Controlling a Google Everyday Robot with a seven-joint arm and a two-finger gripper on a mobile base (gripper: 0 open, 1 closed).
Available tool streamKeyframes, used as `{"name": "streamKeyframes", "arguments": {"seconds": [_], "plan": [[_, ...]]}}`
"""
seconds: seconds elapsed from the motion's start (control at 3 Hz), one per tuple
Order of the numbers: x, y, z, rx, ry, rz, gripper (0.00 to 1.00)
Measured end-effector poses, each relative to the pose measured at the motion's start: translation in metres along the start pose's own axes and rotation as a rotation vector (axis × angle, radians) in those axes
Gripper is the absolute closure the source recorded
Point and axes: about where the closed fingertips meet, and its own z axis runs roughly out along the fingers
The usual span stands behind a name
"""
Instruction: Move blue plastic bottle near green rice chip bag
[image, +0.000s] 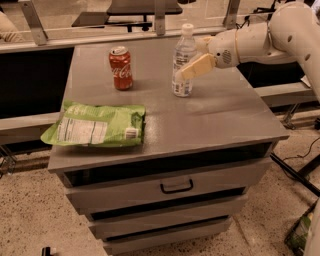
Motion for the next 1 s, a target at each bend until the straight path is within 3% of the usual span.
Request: {"name": "streamKeyframes", "arguments": {"seconds": [0.33, 1.0], "plan": [[0.019, 0.005, 0.016, -0.038, -0.037, 0.039, 0.16], [0.032, 0.005, 0.021, -0.031, -0.085, 0.045, 0.62]]}}
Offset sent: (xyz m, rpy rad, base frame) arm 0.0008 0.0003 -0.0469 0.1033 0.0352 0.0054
